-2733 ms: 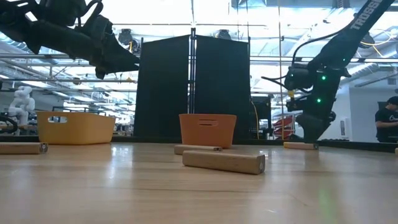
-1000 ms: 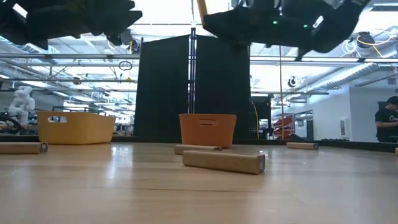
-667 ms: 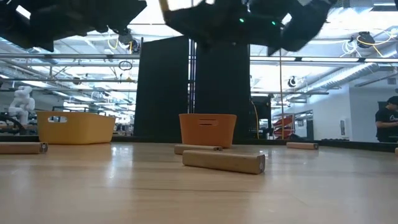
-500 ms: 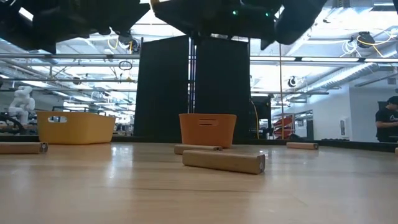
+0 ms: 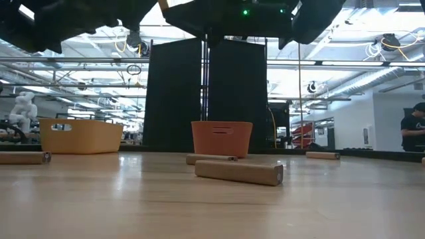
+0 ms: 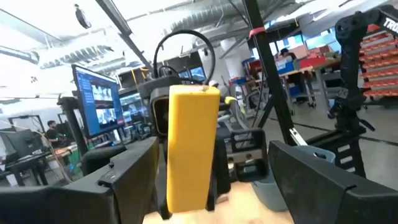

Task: Sort blocks
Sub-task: Put the yellow block into the yellow bin

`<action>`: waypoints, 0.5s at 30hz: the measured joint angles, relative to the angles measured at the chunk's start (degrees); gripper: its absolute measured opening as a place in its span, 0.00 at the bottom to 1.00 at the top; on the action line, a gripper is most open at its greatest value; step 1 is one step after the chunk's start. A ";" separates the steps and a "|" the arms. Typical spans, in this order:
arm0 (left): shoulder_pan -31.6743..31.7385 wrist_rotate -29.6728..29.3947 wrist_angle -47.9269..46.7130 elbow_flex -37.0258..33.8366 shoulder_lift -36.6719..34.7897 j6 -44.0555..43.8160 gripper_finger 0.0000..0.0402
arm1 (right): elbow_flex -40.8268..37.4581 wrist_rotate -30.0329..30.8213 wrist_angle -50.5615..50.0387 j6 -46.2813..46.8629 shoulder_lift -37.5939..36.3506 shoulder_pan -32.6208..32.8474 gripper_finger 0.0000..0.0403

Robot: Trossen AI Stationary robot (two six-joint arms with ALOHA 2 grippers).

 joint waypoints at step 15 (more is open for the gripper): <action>-0.08 -5.08 2.94 1.19 2.13 -3.25 0.74 | 0.05 5.55 1.32 1.63 0.50 0.39 0.19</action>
